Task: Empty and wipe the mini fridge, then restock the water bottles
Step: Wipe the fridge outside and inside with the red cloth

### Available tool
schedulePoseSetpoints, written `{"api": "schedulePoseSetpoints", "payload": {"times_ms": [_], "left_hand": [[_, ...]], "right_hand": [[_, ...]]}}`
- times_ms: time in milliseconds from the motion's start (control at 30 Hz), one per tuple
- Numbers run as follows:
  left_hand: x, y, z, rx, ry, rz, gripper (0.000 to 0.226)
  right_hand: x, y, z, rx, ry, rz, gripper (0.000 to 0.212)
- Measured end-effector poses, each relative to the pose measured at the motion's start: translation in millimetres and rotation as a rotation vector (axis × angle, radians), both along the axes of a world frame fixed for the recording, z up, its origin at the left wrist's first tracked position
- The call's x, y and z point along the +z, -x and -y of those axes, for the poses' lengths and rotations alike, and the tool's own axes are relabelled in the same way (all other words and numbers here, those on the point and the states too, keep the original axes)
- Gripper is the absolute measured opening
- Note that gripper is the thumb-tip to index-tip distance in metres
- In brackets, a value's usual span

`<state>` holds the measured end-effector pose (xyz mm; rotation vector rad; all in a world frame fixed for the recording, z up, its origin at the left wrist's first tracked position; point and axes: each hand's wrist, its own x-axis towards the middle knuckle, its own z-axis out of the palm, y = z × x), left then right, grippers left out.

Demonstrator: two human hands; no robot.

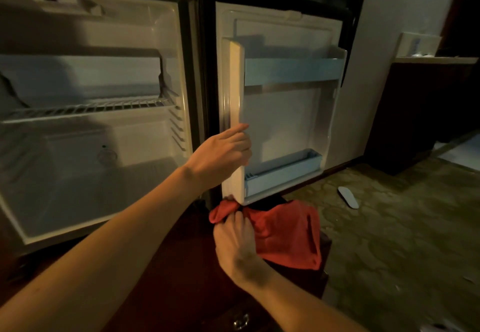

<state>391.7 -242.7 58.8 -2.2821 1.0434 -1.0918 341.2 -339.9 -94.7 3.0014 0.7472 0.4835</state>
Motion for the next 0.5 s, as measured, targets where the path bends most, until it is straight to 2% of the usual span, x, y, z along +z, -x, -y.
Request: {"api": "schedulePoseSetpoints", "payload": {"times_ms": [100, 267, 367, 500], "left_hand": [[-2, 1, 0, -0.024, 0.015, 0.008, 0.015], [0, 12, -2, 0.018, 0.006, -0.027, 0.015], [1, 20, -4, 0.047, 0.009, -0.043, 0.018], [1, 28, -6, 0.055, 0.008, -0.059, 0.011]], "right_hand": [[-5, 8, -10, 0.014, 0.012, 0.004, 0.034], [-13, 2, 12, 0.157, -0.024, 0.081, 0.053], [-10, -10, 36, 0.167, -0.097, 0.083, 0.046], [-7, -15, 55, 0.139, -0.094, 0.070, 0.029]]}}
